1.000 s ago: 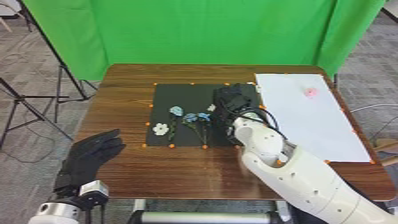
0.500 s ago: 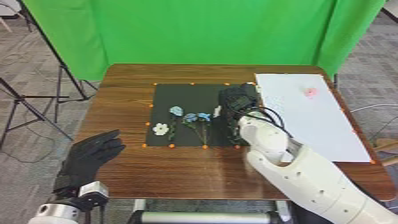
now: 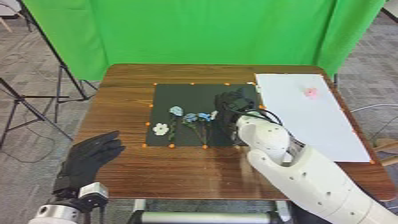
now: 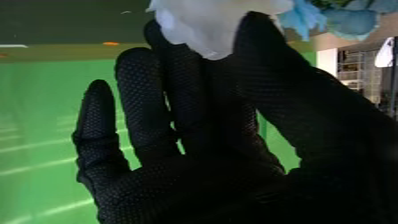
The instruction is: Arrange flowers
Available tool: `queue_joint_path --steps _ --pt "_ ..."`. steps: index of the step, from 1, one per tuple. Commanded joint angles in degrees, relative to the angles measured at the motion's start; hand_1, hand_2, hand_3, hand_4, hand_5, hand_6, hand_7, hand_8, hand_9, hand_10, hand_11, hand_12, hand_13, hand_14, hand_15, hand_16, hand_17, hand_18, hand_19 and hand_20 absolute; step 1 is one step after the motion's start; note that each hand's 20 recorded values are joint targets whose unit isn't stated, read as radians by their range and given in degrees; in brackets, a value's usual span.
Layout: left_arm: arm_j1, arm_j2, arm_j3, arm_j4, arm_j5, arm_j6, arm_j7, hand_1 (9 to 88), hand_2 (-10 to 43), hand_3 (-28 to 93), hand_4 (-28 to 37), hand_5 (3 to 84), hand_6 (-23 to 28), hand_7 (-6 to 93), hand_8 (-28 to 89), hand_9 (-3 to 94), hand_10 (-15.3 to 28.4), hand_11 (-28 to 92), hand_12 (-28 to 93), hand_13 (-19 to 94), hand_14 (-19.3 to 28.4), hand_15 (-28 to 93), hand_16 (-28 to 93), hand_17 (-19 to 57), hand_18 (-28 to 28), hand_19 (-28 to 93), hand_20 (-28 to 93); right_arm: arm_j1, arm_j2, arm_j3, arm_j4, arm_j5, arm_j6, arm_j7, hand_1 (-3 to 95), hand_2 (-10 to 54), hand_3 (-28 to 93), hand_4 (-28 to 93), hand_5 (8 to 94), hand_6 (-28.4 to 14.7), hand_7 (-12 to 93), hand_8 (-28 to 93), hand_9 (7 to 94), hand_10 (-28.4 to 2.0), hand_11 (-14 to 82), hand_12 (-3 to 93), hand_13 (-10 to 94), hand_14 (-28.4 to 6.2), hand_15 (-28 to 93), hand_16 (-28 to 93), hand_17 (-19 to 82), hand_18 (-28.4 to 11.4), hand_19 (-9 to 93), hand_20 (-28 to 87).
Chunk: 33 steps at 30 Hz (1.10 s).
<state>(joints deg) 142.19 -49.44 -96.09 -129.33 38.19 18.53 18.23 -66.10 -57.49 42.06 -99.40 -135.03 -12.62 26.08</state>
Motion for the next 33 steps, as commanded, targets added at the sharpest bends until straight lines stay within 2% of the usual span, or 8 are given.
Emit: queue_joint_path --steps 1,3,4,12,19,21,28,33 --pt "2.0 0.23 -0.49 -0.67 -0.67 0.68 0.28 30.9 6.1 80 -8.8 50.7 16.1 15.1 -8 42.8 23.1 41 11 32 28.4 63 -13 -6.9 22.7 62 16 1.6 1.7 0.5 -2.3 1.7 -0.5 0.7 36.1 -9.5 90 -28 59.8 -4.9 20 -13 56.5 -17.3 37.9 19.0 37 -20.8 81 18 3 -27.6 69 48" --pt "1.9 -0.08 -0.55 -0.7 -0.49 0.57 -0.08 30.9 6.0 80 -8.6 50.8 16.1 15.1 -8 42.8 23.1 41 11 32 28.4 63 -13 -6.9 22.7 62 16 1.6 1.6 0.6 -2.5 2.0 -1.1 0.6 34.9 -9.5 90 -28 59.0 -5.6 19 -13 54.4 -17.9 37.7 19.3 36 -21.9 81 17 2 -28.1 69 49" --pt "2.0 0.6 -0.35 -0.73 -0.96 0.86 0.43 31.0 6.0 80 -8.6 50.8 16.1 15.1 -8 42.8 23.1 41 11 32 28.4 63 -13 -6.9 22.7 62 16 1.7 1.9 0.3 -2.8 2.4 -0.6 1.2 34.6 -9.5 90 -28 58.8 -5.8 19 -13 54.2 -18.0 37.7 19.3 35 -22.0 81 17 2 -28.2 69 49" --pt "1.7 -0.23 -0.37 -0.7 -0.13 0.34 -0.3 30.9 6.0 80 -8.4 50.8 16.1 15.0 -8 42.8 23.2 41 11 32 28.4 63 -13 -6.8 22.7 62 16 2.4 2.9 0.9 -3.0 3.2 -0.3 1.4 32.5 -9.5 90 -28 57.3 -6.5 19 -13 52.6 -19.7 36.9 19.2 33 -23.3 82 17 1 -28.4 68 51" --pt "1.4 0.7 0.12 -0.53 -0.57 0.9 0.89 30.8 6.0 80 -8.6 50.7 16.1 15.1 -8 42.7 23.1 41 11 32 28.4 63 -13 -6.9 22.8 62 16 7.8 7.8 1.8 0.5 4.3 1.0 0.8 31.1 -9.5 89 -28 56.3 -6.6 18 -12 51.8 -20.1 35.8 18.9 33 -23.5 81 17 1 -28.4 67 51" --pt "1.5 1.51 0.39 -0.52 -1.07 1.24 1.41 30.8 6.0 80 -8.6 50.7 16.1 15.0 -8 42.7 23.2 41 11 32 28.4 63 -13 -6.9 22.7 62 16 8.6 8.7 3.2 2.5 4.2 -0.2 -0.4 30.9 -9.5 89 -28 55.3 -6.4 18 -12 51.3 -19.8 34.2 18.5 32 -23.3 81 17 1 -28.3 67 51" --pt "0.7 2.17 1.34 -0.37 -1.32 1.32 1.82 30.7 6.0 80 -8.9 50.7 16.1 15.1 -8 42.6 23.1 41 11 32 28.4 63 -13 -6.9 22.7 62 16 10.2 10.0 8.4 9.1 2.6 -6.9 -2.5 29.3 -8.9 90 -28 49.6 -5.1 18 -13 49.4 -17.9 27.3 17.2 30 -21.1 79 16 2 -26.1 66 49" --pt "0.8 1.82 1.57 -0.48 -1.26 1.58 2.25 30.6 6.1 80 -9.1 50.7 16.1 15.2 -8 42.5 23.1 42 10 32 28.4 63 -13 -6.9 22.7 62 16 11.3 9.3 10.9 13.3 1.6 -10.9 -0.8 28.0 -7.9 91 -28 47.1 -4.9 17 -12 48.0 -17.5 23.3 16.9 30 -20.7 78 15 2 -25.4 66 48"
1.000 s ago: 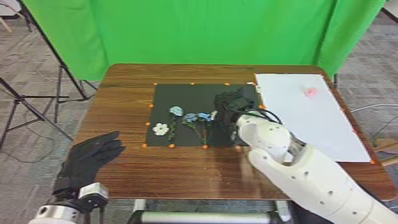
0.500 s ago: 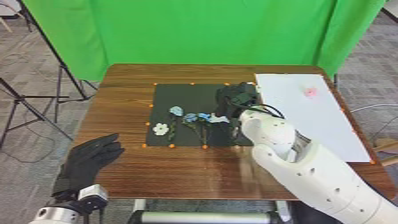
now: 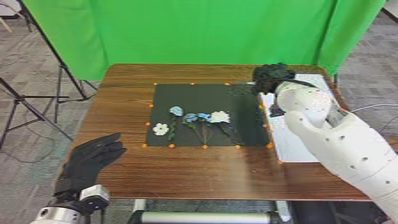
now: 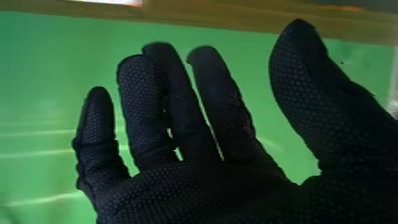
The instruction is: Arrange flowers
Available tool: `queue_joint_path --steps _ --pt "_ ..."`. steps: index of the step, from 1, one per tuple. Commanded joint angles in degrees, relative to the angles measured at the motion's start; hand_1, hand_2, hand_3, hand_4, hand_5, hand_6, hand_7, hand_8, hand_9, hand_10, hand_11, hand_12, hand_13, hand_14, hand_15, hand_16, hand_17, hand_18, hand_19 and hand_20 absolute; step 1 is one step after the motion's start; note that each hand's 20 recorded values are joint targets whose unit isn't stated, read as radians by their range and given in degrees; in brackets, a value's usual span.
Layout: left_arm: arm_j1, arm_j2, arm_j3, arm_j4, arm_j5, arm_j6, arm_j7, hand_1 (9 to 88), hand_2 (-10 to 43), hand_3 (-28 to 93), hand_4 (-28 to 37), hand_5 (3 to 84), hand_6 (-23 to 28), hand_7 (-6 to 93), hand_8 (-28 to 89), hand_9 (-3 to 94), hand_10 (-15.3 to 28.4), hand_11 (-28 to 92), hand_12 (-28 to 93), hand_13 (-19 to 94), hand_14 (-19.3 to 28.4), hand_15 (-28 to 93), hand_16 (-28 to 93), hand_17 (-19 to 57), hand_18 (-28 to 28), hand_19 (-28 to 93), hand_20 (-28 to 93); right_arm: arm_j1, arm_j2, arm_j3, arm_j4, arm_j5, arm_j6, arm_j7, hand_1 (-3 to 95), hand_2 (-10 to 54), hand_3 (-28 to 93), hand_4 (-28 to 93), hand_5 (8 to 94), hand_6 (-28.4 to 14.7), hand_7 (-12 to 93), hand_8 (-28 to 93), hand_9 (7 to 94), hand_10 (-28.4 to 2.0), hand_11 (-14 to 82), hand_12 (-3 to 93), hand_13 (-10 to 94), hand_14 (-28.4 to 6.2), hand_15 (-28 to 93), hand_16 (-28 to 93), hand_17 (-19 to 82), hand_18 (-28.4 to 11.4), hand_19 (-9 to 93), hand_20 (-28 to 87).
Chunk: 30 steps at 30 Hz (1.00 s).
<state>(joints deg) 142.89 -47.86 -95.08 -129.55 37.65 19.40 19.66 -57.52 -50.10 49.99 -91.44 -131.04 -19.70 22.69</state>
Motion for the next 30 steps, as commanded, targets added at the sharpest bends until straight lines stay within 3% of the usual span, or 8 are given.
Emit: queue_joint_path --steps 1,3,4,12,16,17,29,30 --pt "0.1 0.09 0.59 -0.22 -0.69 0.58 0.87 30.6 6.1 80 -9.1 50.7 16.1 15.1 -8 42.5 23.0 42 10 32 28.4 63 -13 -6.9 22.7 62 16 2.5 2.0 3.4 5.9 -3.2 -3.8 2.7 27.9 -7.8 91 -28 46.5 -5.1 17 -12 47.6 -17.5 22.2 16.8 30 -20.7 78 15 2 -25.4 66 48" --pt "0.1 0.0 0.59 -0.24 -0.61 0.69 1.03 30.6 6.1 80 -9.1 50.7 16.1 15.1 -8 42.5 23.0 42 10 32 28.4 63 -13 -6.9 22.7 62 16 2.5 1.6 4.5 7.2 -2.8 -4.6 3.2 27.6 -7.5 91 -28 46.0 -5.1 16 -12 47.1 -17.7 21.3 17.0 30 -20.6 77 15 2 -25.4 67 48" --pt "0.1 0.65 0.81 -0.21 -1.2 0.98 1.62 30.6 6.1 80 -9.1 50.7 16.1 15.1 -8 42.5 23.0 42 11 32 28.4 63 -13 -6.9 22.7 62 16 2.5 1.5 4.9 7.9 -3.1 -4.8 3.4 27.5 -7.4 91 -28 45.8 -5.0 16 -12 46.9 -17.7 21.1 17.0 30 -20.7 77 15 2 -25.3 67 48" --pt "-1.5 -0.16 1.28 0.18 -0.34 -0.25 0.32 30.7 6.1 80 -9.1 50.7 16.1 15.2 -8 42.5 23.1 42 10 32 28.4 63 -13 -6.8 22.6 62 16 1.6 1.9 7.6 11.4 -6.2 -5.0 3.4 26.5 -6.5 90 -28 45.0 -5.0 16 -12 45.9 -17.6 19.5 17.3 30 -20.5 77 15 2 -25.1 67 49" --pt "-1.6 -0.76 1.39 0.23 -0.16 -0.31 0.33 30.8 6.2 80 -8.7 50.8 16.2 15.4 -8 42.5 23.1 42 10 32 28.4 63 -13 -6.9 22.7 62 16 1.2 1.3 9.1 12.8 -6.0 -6.5 4.3 26.5 -6.4 90 -28 45.0 -4.9 16 -12 46.0 -17.4 19.6 17.4 31 -20.1 77 15 3 -24.7 67 49" --pt "-1.5 -0.14 1.55 0.23 -0.78 -0.04 0.97 30.7 6.3 80 -8.9 50.9 16.2 15.4 -8 42.6 23.0 42 10 32 28.4 63 -13 -6.9 22.7 62 16 0.9 1.1 9.5 13.2 -6.4 -6.3 4.1 26.5 -6.3 90 -28 44.9 -4.9 16 -12 46.0 -17.4 19.6 17.4 31 -20.1 77 15 3 -24.7 67 49" --pt "-1.5 -2.25 1.03 0.28 0.27 -0.88 -0.13 30.0 6.1 79 -10.3 50.8 16.3 15.4 -8 42.5 23.0 42 11 32 28.4 63 -13 -6.9 22.7 62 16 -2.2 -1.8 12.8 16.0 -7.2 -7.8 3.9 26.3 -6.1 90 -28 45.1 -4.0 16 -12 46.1 -16.7 18.1 16.7 32 -20.3 77 15 3 -24.7 68 49" --pt "-1.7 -2.52 0.89 0.34 0.51 -1.27 -0.75 30.0 6.1 79 -10.3 50.8 16.2 15.4 -8 42.5 23.0 42 11 32 28.4 63 -13 -6.9 22.7 62 16 -2.5 -1.6 12.6 15.9 -7.2 -7.8 3.9 26.4 -6.1 90 -28 45.3 -3.0 17 -13 46.5 -16.4 17.6 16.5 32 -20.4 77 15 3 -24.7 68 49"
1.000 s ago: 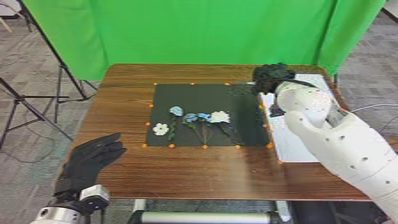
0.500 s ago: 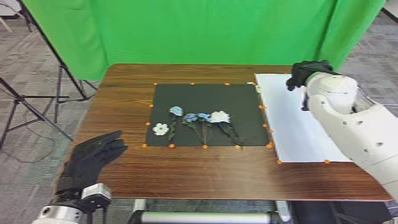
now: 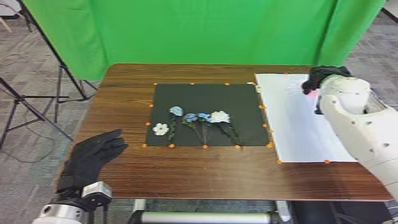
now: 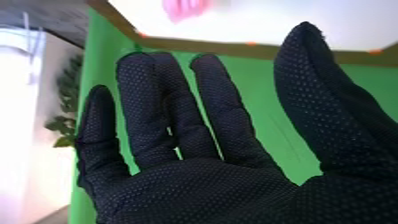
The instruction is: Arrange flowers
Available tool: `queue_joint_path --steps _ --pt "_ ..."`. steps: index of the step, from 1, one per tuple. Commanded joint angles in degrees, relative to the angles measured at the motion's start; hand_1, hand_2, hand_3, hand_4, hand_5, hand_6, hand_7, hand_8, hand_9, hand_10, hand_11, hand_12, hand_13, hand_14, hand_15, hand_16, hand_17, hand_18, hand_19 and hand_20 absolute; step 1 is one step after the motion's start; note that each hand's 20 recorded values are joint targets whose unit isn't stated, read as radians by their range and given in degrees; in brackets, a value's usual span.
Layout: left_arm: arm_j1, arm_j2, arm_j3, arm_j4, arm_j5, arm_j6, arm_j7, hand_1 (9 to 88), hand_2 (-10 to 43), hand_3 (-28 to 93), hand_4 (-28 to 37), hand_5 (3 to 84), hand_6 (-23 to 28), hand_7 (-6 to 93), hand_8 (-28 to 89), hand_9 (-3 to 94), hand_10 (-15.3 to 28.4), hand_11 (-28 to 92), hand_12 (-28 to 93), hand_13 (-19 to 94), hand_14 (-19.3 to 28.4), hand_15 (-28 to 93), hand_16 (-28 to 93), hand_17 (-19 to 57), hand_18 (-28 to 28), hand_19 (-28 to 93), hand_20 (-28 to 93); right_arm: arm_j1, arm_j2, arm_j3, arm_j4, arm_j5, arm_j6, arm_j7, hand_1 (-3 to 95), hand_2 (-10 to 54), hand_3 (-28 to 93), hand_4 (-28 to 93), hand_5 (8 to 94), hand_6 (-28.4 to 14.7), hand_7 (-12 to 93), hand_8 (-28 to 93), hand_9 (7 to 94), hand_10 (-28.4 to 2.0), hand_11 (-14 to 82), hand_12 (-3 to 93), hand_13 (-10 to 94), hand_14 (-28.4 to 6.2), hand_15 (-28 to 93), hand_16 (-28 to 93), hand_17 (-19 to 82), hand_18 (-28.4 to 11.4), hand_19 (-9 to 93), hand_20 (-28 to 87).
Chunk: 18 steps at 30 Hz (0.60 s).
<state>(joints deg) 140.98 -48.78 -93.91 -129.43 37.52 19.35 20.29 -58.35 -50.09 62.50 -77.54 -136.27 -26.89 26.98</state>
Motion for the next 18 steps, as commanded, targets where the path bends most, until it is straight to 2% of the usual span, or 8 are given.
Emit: queue_joint_path --steps 1,4,17,18 --pt "0.3 -1.57 -0.28 0.12 0.61 -1.08 -1.16 30.0 6.1 79 -10.3 50.8 16.2 15.4 -8 42.5 23.0 42 10 32 28.4 63 -13 -6.9 22.7 62 16 -1.4 -2.0 0.0 2.4 -2.4 -0.6 -0.7 26.4 -6.0 90 -28 45.4 -2.6 17 -13 47.2 -15.5 16.5 16.0 32 -20.4 77 15 4 -24.7 68 49" --pt "0.0 -1.96 -0.28 0.19 1.03 -1.4 -1.64 30.0 6.1 79 -10.3 50.7 16.3 15.4 -8 42.5 23.0 42 10 32 28.4 63 -13 -6.9 22.7 62 16 -1.5 -2.2 -0.1 2.7 -2.6 -0.9 -0.7 26.5 -6.0 90 -28 45.7 -1.9 17 -13 47.8 -14.4 15.5 15.6 33 -20.4 77 14 4 -24.9 68 49" --pt "0.4 -2.43 -0.4 0.15 1.24 -1.36 -1.73 30.1 6.1 79 -10.5 50.7 16.2 15.5 -9 42.5 23.0 42 10 32 28.4 63 -13 -6.8 22.7 62 16 -1.6 -2.8 0.4 4.2 -2.3 -0.5 -0.3 26.8 -5.8 90 -28 47.1 -1.5 18 -14 48.6 -13.3 14.7 15.6 34 -20.0 77 15 4 -24.8 68 49" --pt "0.2 -2.69 -0.53 0.27 1.55 -1.81 -2.26 30.1 6.1 79 -10.5 50.7 16.2 15.5 -9 42.5 23.1 42 10 32 28.4 63 -13 -6.8 22.7 62 16 -1.8 -2.7 0.4 4.2 -2.2 -0.4 -0.2 26.9 -5.9 90 -28 47.3 -1.6 18 -14 48.8 -13.3 14.8 15.6 34 -20.0 77 15 4 -24.8 68 49"
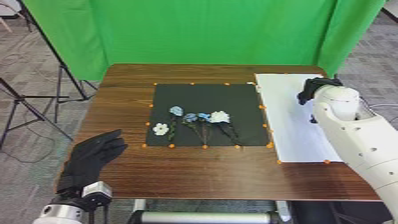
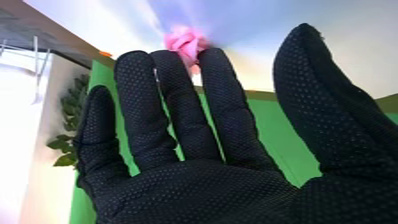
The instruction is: Arrange flowers
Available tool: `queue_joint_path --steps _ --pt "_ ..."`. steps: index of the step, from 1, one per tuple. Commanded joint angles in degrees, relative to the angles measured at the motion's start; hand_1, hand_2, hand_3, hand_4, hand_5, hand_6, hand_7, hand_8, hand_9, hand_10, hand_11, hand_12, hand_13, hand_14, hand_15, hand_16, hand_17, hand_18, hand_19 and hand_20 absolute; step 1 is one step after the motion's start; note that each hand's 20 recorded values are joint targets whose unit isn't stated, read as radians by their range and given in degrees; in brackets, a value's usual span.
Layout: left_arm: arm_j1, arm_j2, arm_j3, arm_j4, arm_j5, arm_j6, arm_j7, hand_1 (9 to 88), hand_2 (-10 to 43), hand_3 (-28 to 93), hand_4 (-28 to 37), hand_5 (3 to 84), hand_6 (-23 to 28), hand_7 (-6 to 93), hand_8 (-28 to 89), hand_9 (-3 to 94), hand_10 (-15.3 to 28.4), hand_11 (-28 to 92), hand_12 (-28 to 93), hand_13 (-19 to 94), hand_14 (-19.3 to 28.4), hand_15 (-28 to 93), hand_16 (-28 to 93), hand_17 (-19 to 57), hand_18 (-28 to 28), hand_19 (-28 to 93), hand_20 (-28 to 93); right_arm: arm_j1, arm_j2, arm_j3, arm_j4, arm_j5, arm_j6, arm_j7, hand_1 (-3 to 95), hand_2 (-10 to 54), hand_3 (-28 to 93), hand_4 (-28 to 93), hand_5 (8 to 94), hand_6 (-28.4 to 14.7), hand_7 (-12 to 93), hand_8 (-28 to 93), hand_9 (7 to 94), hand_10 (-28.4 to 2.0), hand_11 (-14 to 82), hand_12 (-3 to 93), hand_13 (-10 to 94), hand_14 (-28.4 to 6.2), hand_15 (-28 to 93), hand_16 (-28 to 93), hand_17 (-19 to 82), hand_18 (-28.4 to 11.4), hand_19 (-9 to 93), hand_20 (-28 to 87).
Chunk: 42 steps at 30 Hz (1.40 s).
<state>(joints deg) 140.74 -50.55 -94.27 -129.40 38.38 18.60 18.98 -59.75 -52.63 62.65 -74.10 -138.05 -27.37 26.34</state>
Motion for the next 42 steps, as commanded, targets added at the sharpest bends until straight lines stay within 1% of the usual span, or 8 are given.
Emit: queue_joint_path --steps 1,11,13,17,20,33,37,42 --pt "0.4 -0.97 -0.18 0.13 0.76 -0.98 -1.1 30.1 6.0 79 -10.5 50.7 16.2 15.5 -9 42.5 23.0 42 10 32 28.4 63 -13 -6.8 22.7 62 16 -0.6 -0.3 0.3 0.7 -0.3 0.2 0.6 26.9 -6.0 90 -28 47.7 -1.7 18 -14 49.2 -13.3 15.0 15.7 35 -19.8 77 15 5 -24.8 68 49" --pt "0.2 -1.14 -0.23 0.19 1.14 -1.53 -1.73 30.3 6.0 79 -10.2 50.8 16.3 15.5 -8 42.5 23.0 42 10 32 28.4 63 -13 -6.9 22.7 62 16 -3.1 0.2 0.5 -0.4 2.9 3.7 4.2 33.8 -8.8 89 -28 54.5 -0.8 20 -14 57.7 -10.7 21.2 15.8 43 -15.4 77 16 8 -24.2 70 49" --pt "-0.1 -1.26 -0.23 0.34 1.32 -1.82 -2.1 30.3 6.0 79 -10.1 50.7 16.2 15.5 -8 42.5 23.0 42 10 32 28.4 63 -13 -6.8 22.7 62 16 -3.3 0.2 0.2 -0.2 3.5 5.3 5.5 38.6 -9.4 88 -28 59.0 0.1 23 -15 64.6 -9.7 26.1 16.1 47 -12.4 75 19 10 -23.8 71 49" --pt "-0.1 -1.4 -0.33 0.34 1.54 -2.12 -2.66 30.3 6.1 79 -10.1 50.8 16.3 15.5 -8 42.5 23.1 42 10 32 28.4 63 -13 -6.9 22.7 62 16 -4.3 0.9 -0.2 -0.2 3.3 8.7 6.7 48.1 -9.5 80 -28 64.9 0.8 28 -7 77.3 -6.4 15.6 31.4 52 -5.6 69 32 14 -23.3 72 47" --pt "0.1 -1.45 -0.49 0.29 1.56 -2.08 -2.75 30.4 6.1 79 -9.9 50.8 16.3 15.5 -8 42.5 23.0 42 10 32 28.4 63 -13 -6.9 22.7 62 16 -4.9 1.5 -0.5 -0.4 3.4 12.3 6.7 52.4 -9.5 77 -28 70.6 1.8 35 -4 84.5 -3.9 16.8 36.6 60 -2.2 66 37 17 -23.2 74 46" --pt "-0.3 -1.04 -0.36 0.35 1.61 -2.12 -2.94 30.5 6.1 80 -9.7 50.8 16.3 15.5 -8 42.5 23.0 42 10 32 28.4 63 -13 -6.9 22.7 62 16 -1.7 4.6 -5.8 -3.5 5.1 24.4 7.3 53.7 -9.5 79 -28 79.8 2.3 34 -3 90.5 -3.8 15.9 39.6 66 -1.9 64 41 20 -24.2 75 46" --pt "0.0 0.12 0.07 0.3 0.82 -1.37 -1.8 30.5 6.1 80 -9.7 50.8 16.3 15.4 -8 42.5 23.0 42 10 32 28.4 63 -13 -6.9 22.7 62 16 0.2 5.1 -7.0 -3.6 5.3 26.5 7.5 53.6 -9.5 80 -28 80.2 2.1 34 -3 90.7 -4.0 15.6 39.9 66 -2.1 64 41 20 -24.4 75 46" --pt "0.1 0.31 0.22 0.23 0.6 -1.02 -1.22 30.5 6.1 80 -9.6 50.8 16.3 15.5 -8 42.5 23.1 42 10 32 28.4 63 -13 -6.9 22.7 62 16 1.8 5.8 -8.3 -2.8 5.1 29.3 8.4 53.5 -9.5 80 -28 80.0 2.0 34 -2 90.4 -4.0 15.7 40.5 66 -2.2 64 41 20 -24.3 75 46"
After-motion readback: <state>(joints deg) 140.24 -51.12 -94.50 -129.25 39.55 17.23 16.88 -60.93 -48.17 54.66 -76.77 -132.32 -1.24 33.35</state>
